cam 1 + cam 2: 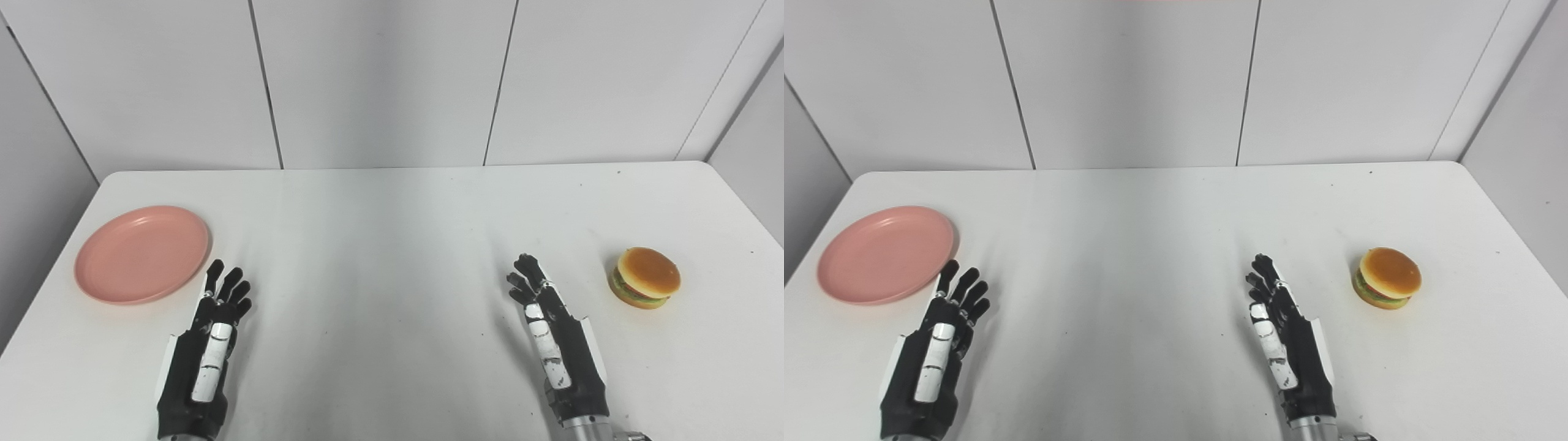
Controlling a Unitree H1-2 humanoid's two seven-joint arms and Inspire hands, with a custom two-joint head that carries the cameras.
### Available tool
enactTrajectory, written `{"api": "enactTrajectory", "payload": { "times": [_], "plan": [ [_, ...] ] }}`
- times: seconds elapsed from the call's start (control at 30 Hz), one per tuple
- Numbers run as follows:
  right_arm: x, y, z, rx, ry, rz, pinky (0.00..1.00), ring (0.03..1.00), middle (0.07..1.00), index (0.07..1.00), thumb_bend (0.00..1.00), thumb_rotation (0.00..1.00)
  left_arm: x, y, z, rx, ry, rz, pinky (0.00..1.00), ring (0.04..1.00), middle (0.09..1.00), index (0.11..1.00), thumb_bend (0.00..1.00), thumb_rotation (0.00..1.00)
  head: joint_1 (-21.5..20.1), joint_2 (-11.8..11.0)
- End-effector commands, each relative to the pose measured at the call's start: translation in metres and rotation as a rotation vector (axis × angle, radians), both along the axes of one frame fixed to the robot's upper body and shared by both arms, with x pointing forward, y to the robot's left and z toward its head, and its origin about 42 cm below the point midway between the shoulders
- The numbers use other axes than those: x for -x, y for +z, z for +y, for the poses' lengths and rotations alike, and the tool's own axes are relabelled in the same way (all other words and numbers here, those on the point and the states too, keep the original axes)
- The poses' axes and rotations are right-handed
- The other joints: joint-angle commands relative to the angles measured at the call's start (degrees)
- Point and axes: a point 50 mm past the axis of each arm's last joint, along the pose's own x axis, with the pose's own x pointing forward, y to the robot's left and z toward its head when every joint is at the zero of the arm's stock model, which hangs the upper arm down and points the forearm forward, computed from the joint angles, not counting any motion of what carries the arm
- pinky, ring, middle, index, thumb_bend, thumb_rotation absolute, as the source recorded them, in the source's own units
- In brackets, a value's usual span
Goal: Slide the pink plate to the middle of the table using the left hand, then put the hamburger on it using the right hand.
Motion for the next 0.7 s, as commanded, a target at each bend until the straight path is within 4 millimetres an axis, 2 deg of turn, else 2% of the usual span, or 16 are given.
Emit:
{"api": "enactTrajectory", "payload": {
  "times": [0.0,0.67],
  "plan": [
    [0.0050,0.0041,0.0098,-0.047,-0.004,-0.049,0.89,0.886,0.919,0.907,0.70,0.90,0.0134,0.0007,0.0082,-0.038,-0.005,-0.011,0.95,0.955,0.972,1.000,0.73,0.81,0.0,-0.1],
    [0.0048,0.0055,0.0100,-0.079,0.047,-0.021,0.86,0.880,0.916,0.892,0.73,0.88,0.0146,-0.0009,0.0043,-0.033,0.026,-0.042,0.95,0.947,0.975,1.000,0.76,0.82,0.3,-0.1]
  ]
}}
